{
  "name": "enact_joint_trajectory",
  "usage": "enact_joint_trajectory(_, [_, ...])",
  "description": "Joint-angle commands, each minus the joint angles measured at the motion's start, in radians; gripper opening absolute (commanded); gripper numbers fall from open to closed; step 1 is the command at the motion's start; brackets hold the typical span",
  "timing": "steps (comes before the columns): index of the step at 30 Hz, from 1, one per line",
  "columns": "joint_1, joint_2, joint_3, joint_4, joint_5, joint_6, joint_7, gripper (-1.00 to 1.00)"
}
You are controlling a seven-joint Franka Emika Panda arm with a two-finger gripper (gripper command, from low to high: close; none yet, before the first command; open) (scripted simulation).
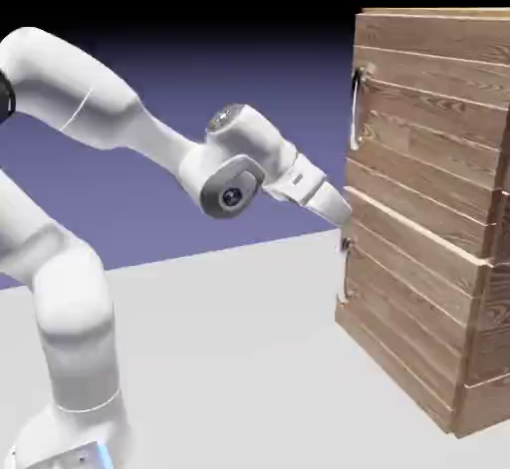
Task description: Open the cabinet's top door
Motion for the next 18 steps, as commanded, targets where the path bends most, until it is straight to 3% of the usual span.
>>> enact_joint_trajectory(1, [0.03, 0.036, -0.033, 0.007, 0.037, -0.009, -0.014, 0.0])
enact_joint_trajectory(18, [0.531, 0.653, -0.587, 0.118, 0.671, -0.158, -0.25, 0.0])
